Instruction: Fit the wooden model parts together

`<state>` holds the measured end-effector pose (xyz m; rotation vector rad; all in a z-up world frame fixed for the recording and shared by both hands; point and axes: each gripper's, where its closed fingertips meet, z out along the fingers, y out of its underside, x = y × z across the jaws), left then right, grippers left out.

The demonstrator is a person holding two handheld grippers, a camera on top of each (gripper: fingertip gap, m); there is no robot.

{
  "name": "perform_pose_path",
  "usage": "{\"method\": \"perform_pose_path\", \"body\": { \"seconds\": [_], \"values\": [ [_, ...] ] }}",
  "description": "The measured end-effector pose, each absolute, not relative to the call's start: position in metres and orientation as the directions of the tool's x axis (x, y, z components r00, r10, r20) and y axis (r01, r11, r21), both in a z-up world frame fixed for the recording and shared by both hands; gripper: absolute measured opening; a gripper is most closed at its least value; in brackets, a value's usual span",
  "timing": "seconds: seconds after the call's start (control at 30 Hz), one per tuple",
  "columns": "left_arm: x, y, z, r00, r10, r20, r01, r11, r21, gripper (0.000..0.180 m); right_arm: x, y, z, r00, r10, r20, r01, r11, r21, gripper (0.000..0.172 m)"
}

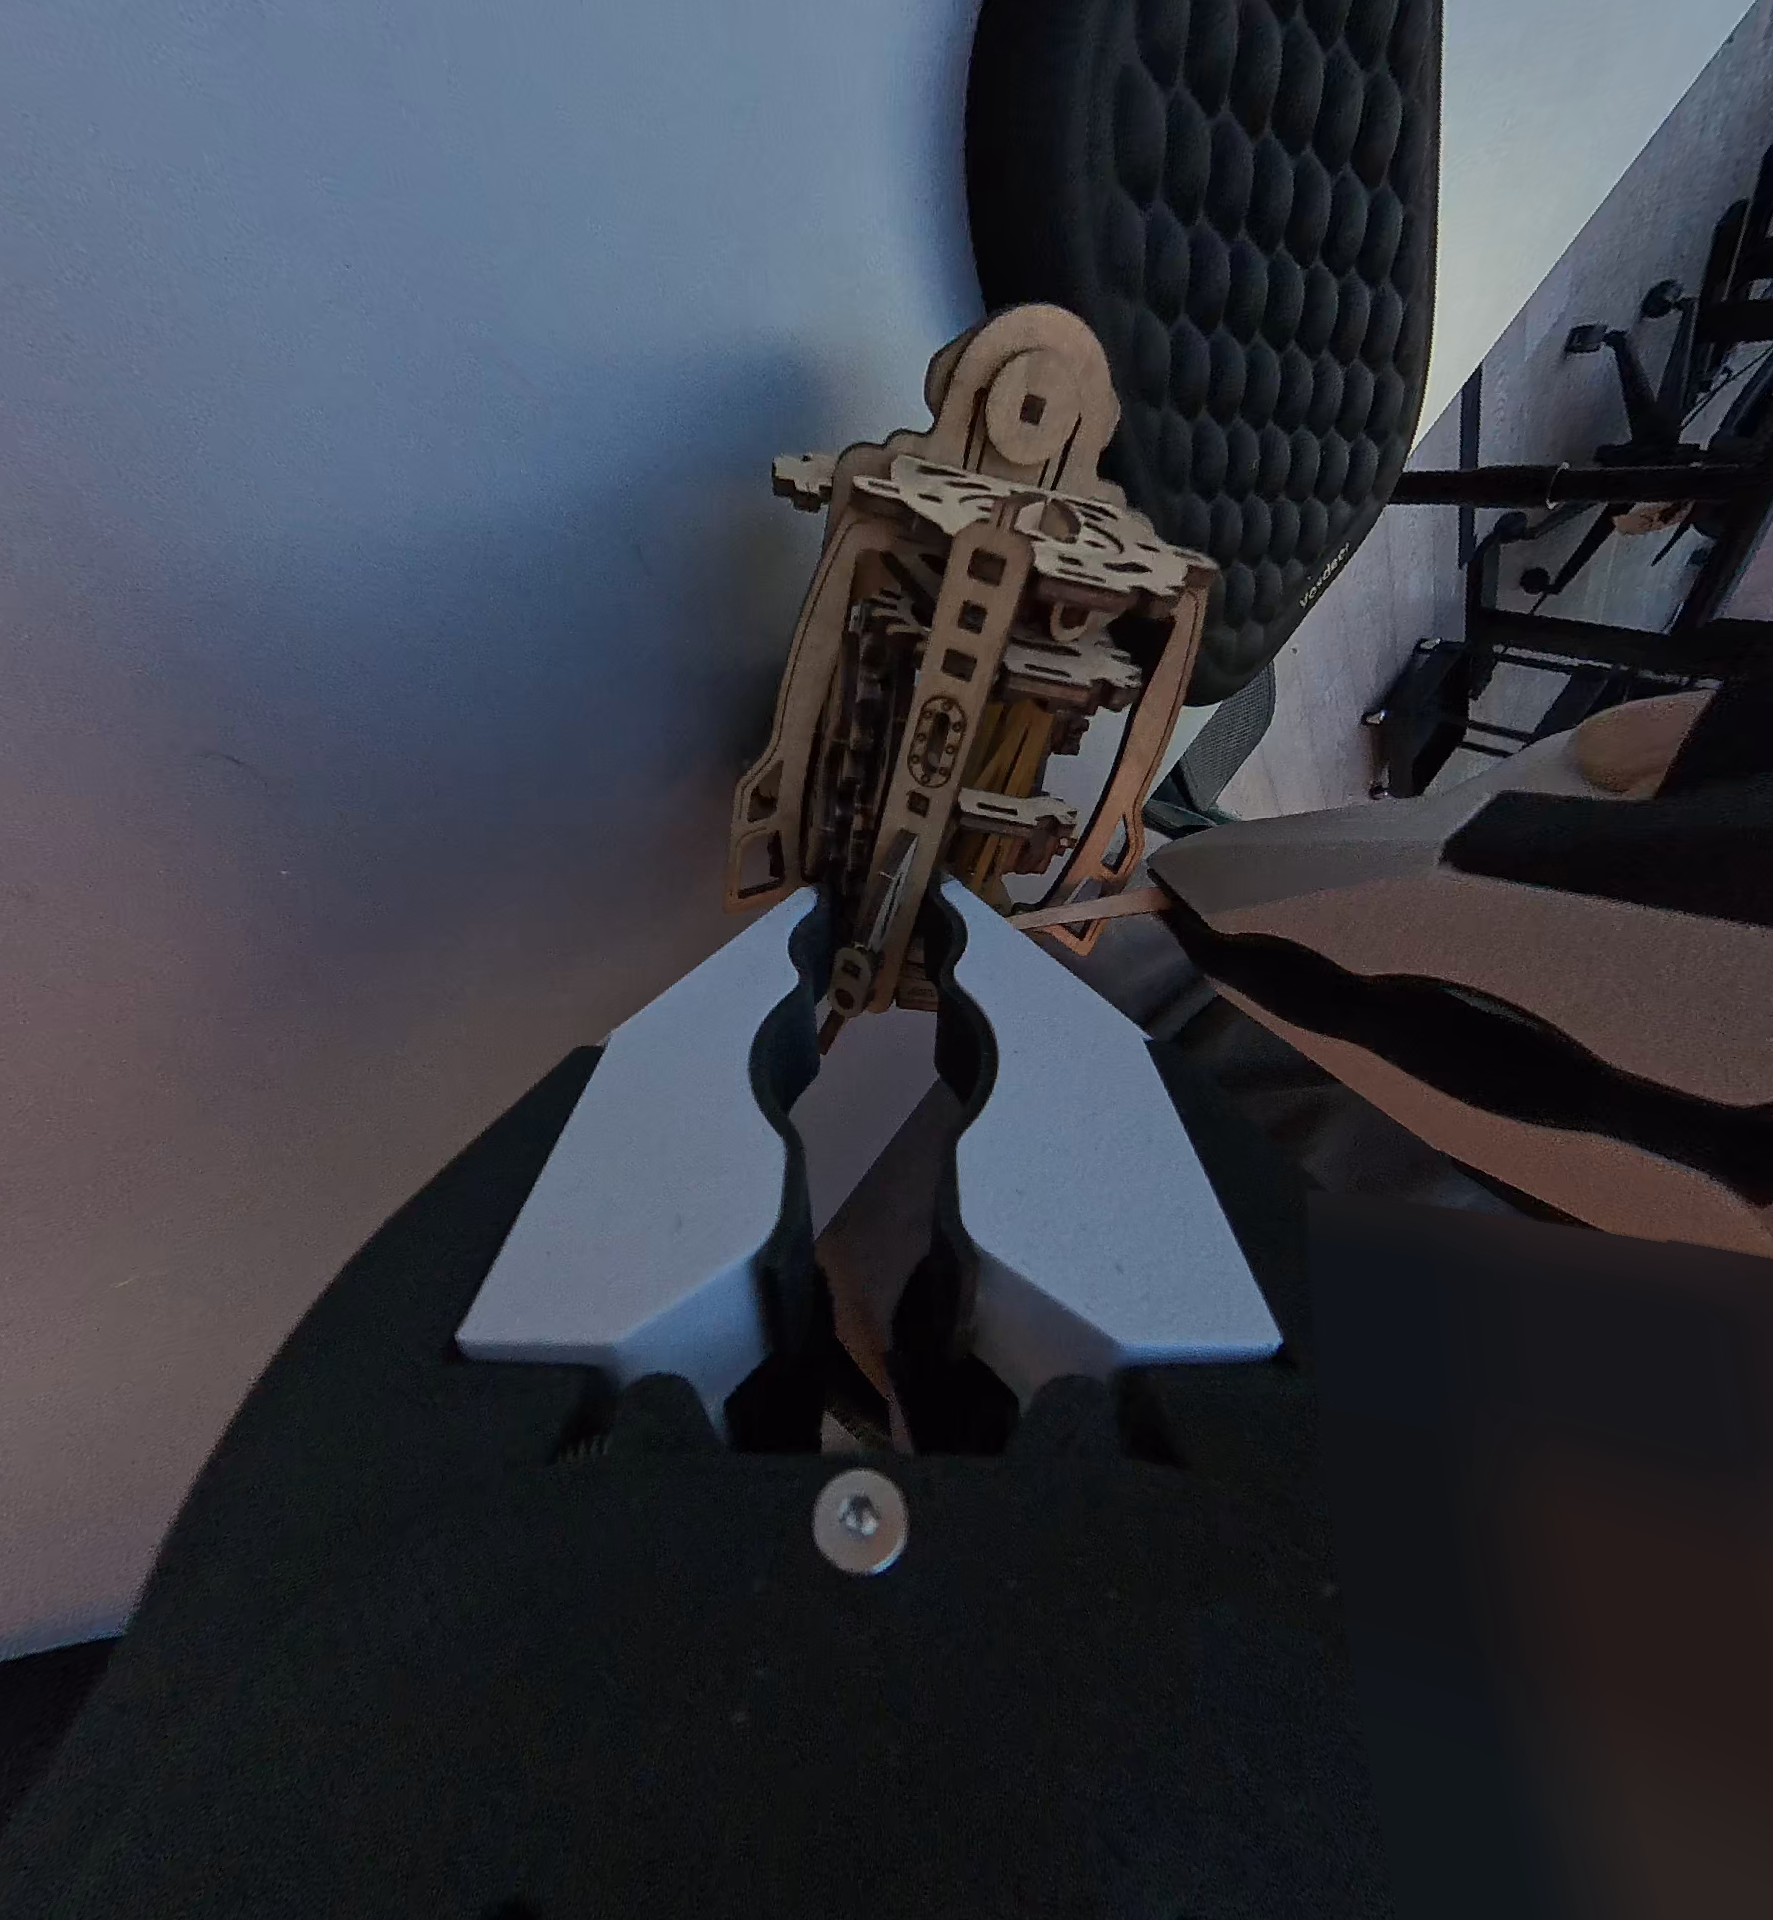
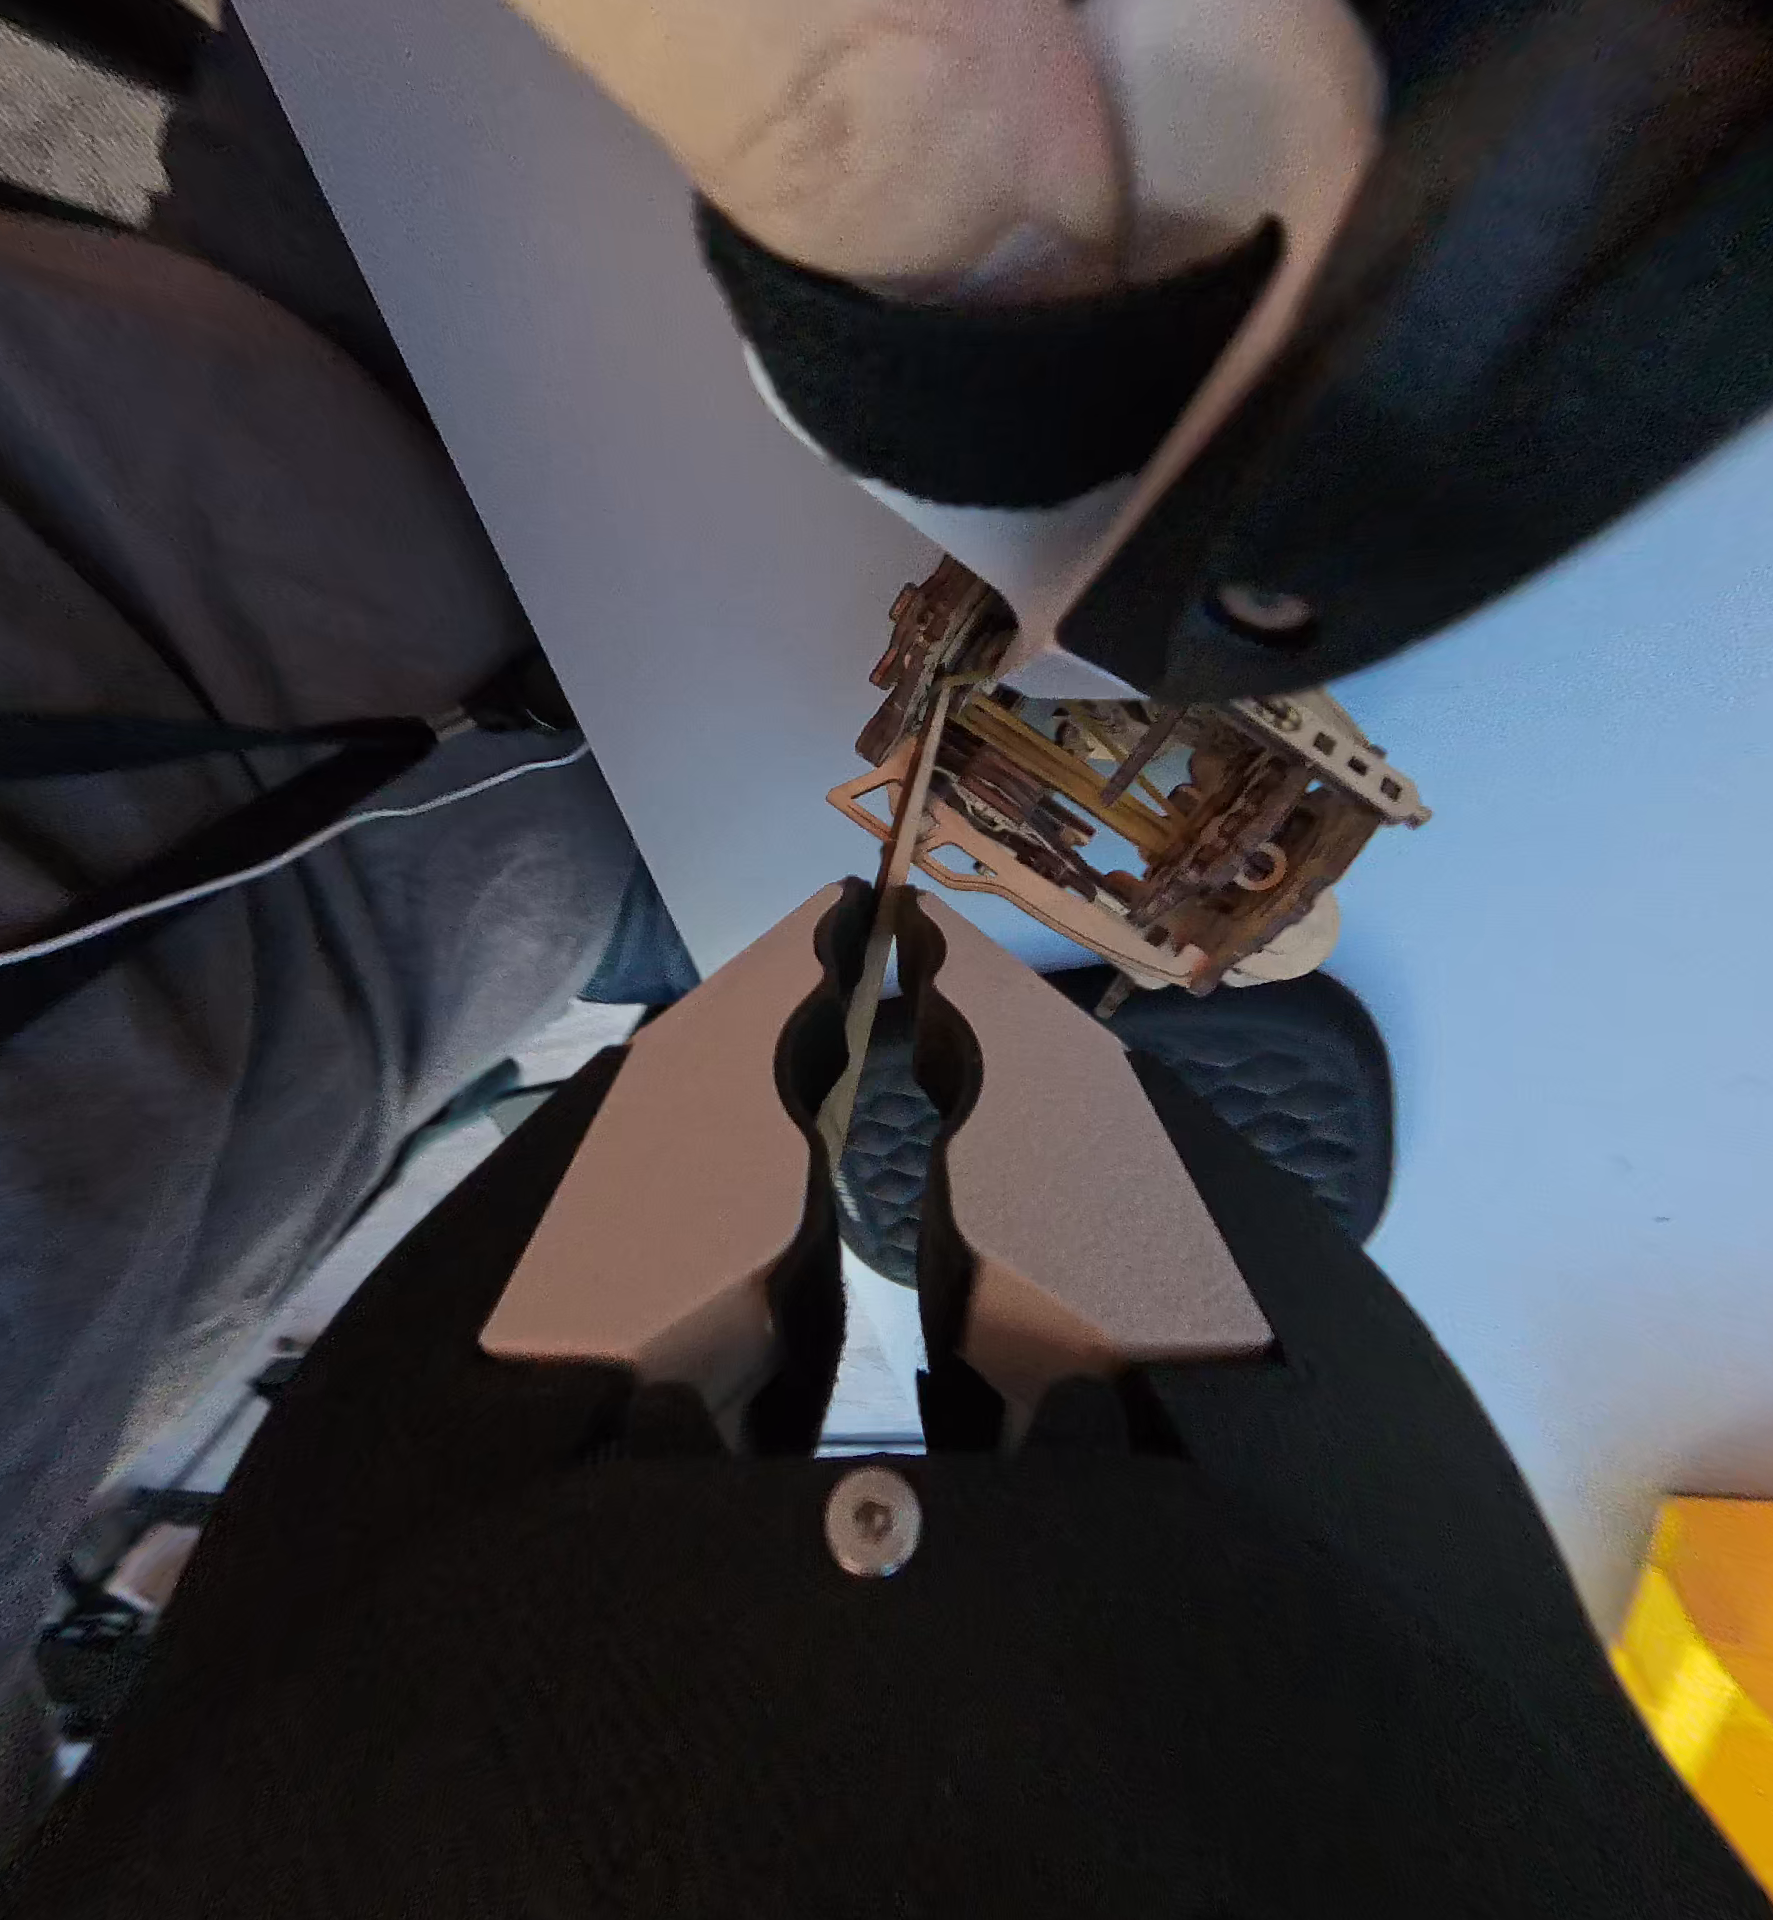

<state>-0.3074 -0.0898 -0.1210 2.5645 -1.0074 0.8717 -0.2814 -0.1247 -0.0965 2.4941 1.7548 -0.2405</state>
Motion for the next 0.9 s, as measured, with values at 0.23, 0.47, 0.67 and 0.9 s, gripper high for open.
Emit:
{"method": "perform_pose_path", "body": {
  "seconds": [0.23, 0.47, 0.67, 0.9],
  "values": [
    [-0.305, -0.089, -0.121, 0.575, -0.569, 0.587, -0.695, -0.719, -0.016, 0.014, -0.284, -0.133, -0.100, 0.493, 0.805, -0.331, 0.852, -0.524, -0.006, 0.001],
    [-0.305, -0.089, -0.121, 0.563, -0.565, 0.603, -0.692, -0.721, -0.030, 0.013, -0.282, -0.128, -0.100, 0.445, 0.848, -0.288, 0.883, -0.469, -0.017, 0.001],
    [-0.307, -0.087, -0.121, 0.553, -0.555, 0.621, -0.689, -0.724, -0.034, 0.013, -0.260, -0.116, -0.091, 0.410, 0.880, -0.241, 0.877, -0.452, -0.160, 0.001],
    [-0.321, -0.078, -0.121, 0.581, -0.540, 0.609, -0.666, -0.746, -0.026, 0.014, -0.217, -0.100, -0.114, 0.522, 0.806, -0.278, 0.699, -0.591, -0.403, 0.001]
  ]
}}
